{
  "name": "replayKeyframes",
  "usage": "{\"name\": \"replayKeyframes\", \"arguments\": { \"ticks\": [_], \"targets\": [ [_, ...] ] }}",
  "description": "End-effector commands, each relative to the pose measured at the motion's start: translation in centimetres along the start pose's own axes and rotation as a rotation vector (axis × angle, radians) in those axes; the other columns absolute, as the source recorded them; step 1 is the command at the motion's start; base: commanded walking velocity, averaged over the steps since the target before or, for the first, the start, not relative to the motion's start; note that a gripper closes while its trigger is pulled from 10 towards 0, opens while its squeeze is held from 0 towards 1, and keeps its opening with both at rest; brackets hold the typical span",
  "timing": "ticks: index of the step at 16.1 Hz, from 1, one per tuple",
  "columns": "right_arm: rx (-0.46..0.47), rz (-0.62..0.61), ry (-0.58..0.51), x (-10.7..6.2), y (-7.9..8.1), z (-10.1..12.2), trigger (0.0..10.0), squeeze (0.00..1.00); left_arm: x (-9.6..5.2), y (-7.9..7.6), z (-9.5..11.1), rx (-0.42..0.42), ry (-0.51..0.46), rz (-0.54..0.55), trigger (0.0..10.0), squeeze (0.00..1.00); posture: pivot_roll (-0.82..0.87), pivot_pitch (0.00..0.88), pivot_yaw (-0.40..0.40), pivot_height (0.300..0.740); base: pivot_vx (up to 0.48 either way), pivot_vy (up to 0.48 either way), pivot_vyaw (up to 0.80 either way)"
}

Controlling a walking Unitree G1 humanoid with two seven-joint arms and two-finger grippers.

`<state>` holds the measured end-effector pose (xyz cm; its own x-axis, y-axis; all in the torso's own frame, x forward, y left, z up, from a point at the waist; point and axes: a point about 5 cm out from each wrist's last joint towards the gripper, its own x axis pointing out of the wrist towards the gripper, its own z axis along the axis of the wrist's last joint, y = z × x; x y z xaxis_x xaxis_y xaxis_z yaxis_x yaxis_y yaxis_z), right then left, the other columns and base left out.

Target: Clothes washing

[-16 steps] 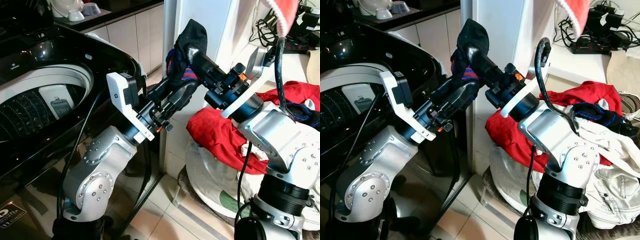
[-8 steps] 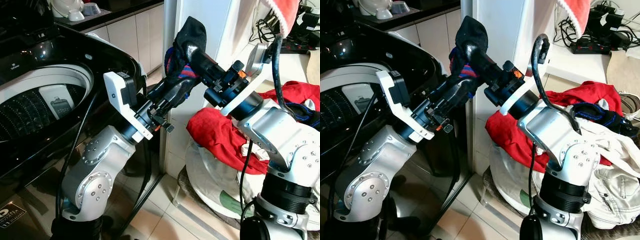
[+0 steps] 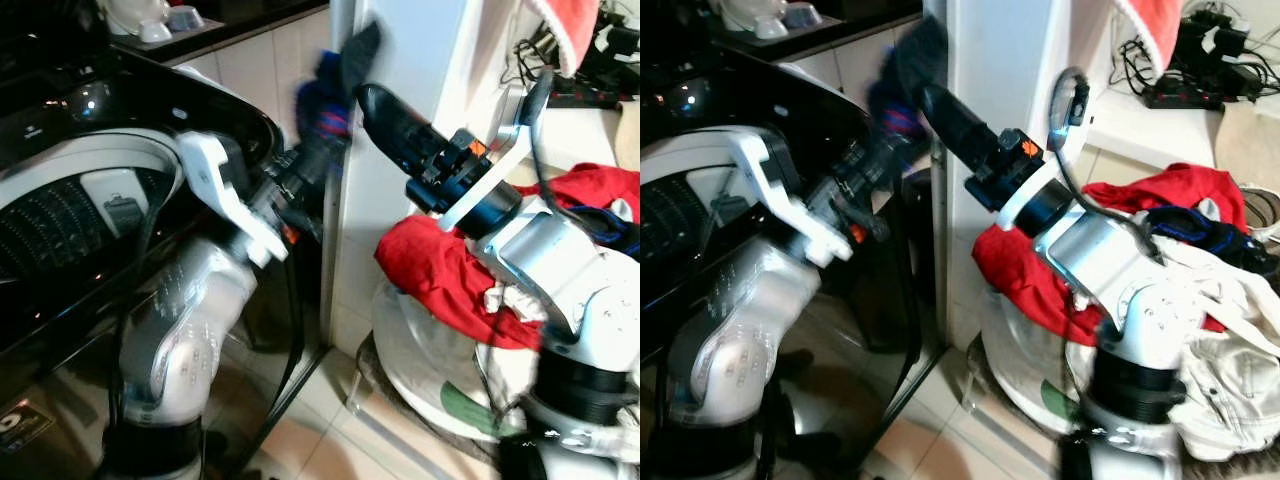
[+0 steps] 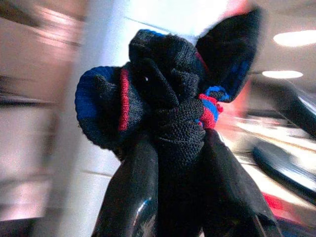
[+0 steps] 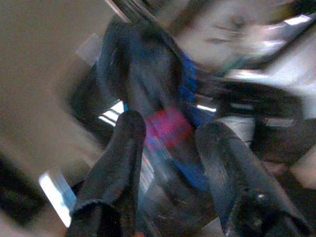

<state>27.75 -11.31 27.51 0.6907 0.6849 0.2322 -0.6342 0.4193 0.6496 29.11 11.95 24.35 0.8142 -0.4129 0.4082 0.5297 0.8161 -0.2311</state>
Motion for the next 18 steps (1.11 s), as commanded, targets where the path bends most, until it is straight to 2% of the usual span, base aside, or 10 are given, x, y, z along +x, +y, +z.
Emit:
{"name": "replayKeyframes", "arguments": {
  "ticks": [1, 2, 3, 4, 5, 8, 9, 10, 12, 18],
  "targets": [
    [-0.132, -0.047, 0.024, -0.3, -0.3, 0.0, 10.0, 0.0, 0.0, 2.8, 1.0, 0.09, -0.029, 0.168, 0.0, 0.0, -0.05, 0.0, 0.018, 0.74, 0.0, 0.0, 0.0],
    [-0.25, -0.056, 0.084, -0.3, -0.2, -0.2, 10.0, 0.0, 0.5, 4.9, 1.5, 0.182, 0.004, 0.242, 0.0, 0.0, -0.05, 0.0, 0.017, 0.74, 0.0, 0.0, 0.0],
    [-0.423, -0.055, 0.187, -0.2, 0.1, -0.9, 10.0, 0.0, 1.2, 8.0, 2.4, 0.342, 0.091, 0.341, 0.0, 0.0, -0.05, 0.0, 0.017, 0.74, 0.0, 0.0, 0.0],
    [-0.502, -0.046, 0.241, 0.1, 0.4, -1.5, 10.0, 0.0, 1.6, 9.8, 2.6, 0.439, 0.178, 0.408, 0.8, 0.0, -0.05, 0.0, 0.017, 0.74, 0.0, 0.0, 0.0],
    [-0.658, -0.054, 0.32, 1.1, 0.9, -2.5, 10.0, 0.0, 1.9, 13.9, 2.9, 0.692, 0.427, 0.512, 10.0, 0.0, -0.06, 0.0, 0.017, 0.74, 0.0, 0.0, 0.0],
    [-0.709, -0.008, 0.327, 1.8, 1.6, -3.4, 10.0, 0.0, 1.4, 17.6, 2.1, 0.75, 0.646, 0.593, 10.0, 0.0, -0.06, 0.0, 0.025, 0.74, 0.0, 0.0, 0.0],
    [-0.716, -0.005, 0.33, 1.8, 1.7, -3.5, 10.0, 0.0, 1.1, 18.0, 2.1, 0.754, 0.667, 0.61, 10.0, 0.0, -0.06, 0.0, 0.029, 0.74, 0.0, 0.0, 0.0],
    [-0.741, -0.016, 0.327, 1.7, 1.4, -3.5, 10.0, 0.0, 0.7, 18.8, 2.2, 0.709, 0.704, 0.653, 10.0, 1.0, -0.07, 0.0, 0.04, 0.74, 0.0, 0.0, 0.0],
    [-0.768, -0.037, 0.323, 1.5, 1.0, -3.3, 10.0, 0.0, 0.3, 19.4, 2.1, 0.697, 0.772, 0.661, 10.0, 1.0, -0.08, 0.0, 0.052, 0.74, 0.0, 0.0, 0.0],
    [-0.78, -0.05, 0.347, 0.9, 0.4, -3.4, 10.0, 0.0, 0.1, 19.9, 2.2, 0.633, 0.784, 0.674, 10.0, 1.0, -0.09, 0.0, 0.05, 0.74, 0.0, 0.0, 0.0]
  ]
}}
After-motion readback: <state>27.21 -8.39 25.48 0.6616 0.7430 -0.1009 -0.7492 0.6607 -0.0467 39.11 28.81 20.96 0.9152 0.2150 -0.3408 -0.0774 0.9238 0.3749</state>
